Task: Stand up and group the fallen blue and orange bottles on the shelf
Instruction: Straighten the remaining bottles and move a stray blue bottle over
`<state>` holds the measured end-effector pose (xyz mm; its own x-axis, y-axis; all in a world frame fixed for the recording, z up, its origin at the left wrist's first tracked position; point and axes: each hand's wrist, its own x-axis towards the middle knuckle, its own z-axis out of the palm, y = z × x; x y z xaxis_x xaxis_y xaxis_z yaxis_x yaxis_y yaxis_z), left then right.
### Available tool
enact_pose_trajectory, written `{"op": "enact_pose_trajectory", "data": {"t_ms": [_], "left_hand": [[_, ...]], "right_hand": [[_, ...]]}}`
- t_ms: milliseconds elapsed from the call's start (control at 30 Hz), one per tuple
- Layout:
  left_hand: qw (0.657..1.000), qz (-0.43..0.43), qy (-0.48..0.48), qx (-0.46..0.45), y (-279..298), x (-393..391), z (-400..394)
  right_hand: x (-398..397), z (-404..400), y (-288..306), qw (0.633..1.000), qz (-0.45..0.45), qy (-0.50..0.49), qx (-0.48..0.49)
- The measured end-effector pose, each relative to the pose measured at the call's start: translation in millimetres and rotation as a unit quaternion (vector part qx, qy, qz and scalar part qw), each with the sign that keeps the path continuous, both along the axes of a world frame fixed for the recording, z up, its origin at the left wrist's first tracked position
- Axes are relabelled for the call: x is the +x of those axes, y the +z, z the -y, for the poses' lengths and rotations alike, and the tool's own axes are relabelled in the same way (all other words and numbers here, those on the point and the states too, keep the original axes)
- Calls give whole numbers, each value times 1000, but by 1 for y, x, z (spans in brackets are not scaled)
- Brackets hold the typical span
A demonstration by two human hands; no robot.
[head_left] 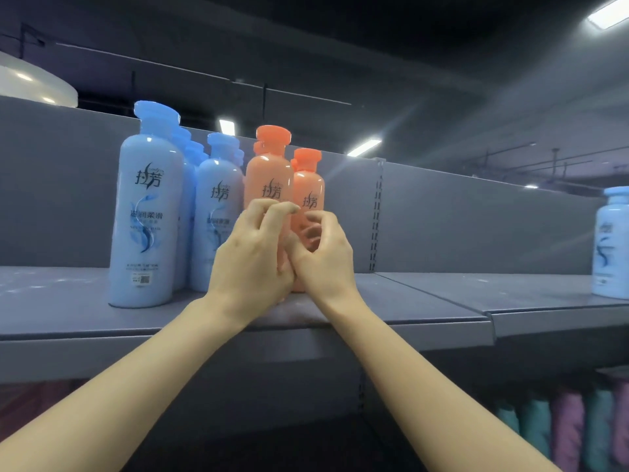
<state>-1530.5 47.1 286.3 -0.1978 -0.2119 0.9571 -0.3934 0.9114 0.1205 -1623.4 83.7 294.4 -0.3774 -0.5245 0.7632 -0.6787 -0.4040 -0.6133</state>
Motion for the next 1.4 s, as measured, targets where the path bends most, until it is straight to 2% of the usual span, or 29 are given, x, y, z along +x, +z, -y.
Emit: {"op": "enact_pose_trajectory", "data": {"t_ms": [133,300,567,800,967,1200,1400], "left_hand": [[999,22,-46,-5,5,-14,-12],[994,92,-49,-21,10,-46,-25],[980,191,-45,12,14,-126,-49],[962,256,-72,64,27,-224,-74],[946,287,-99,111,34,-303,-98],[923,334,-80,173,27,-392,-120],[913,345,-64,208,20,-444,-127]], "right_hand": [[-13,-13,3,999,1,-38,-13],[-43,-35,-1,996,1,-92,7],[-117,-67,-5,986,17,-160,51],[-213,-98,2,980,19,-194,47],[-300,-129,7,965,15,-257,57],[-404,-163,3,935,46,-341,86],[-461,-179,1,918,54,-377,108]]}}
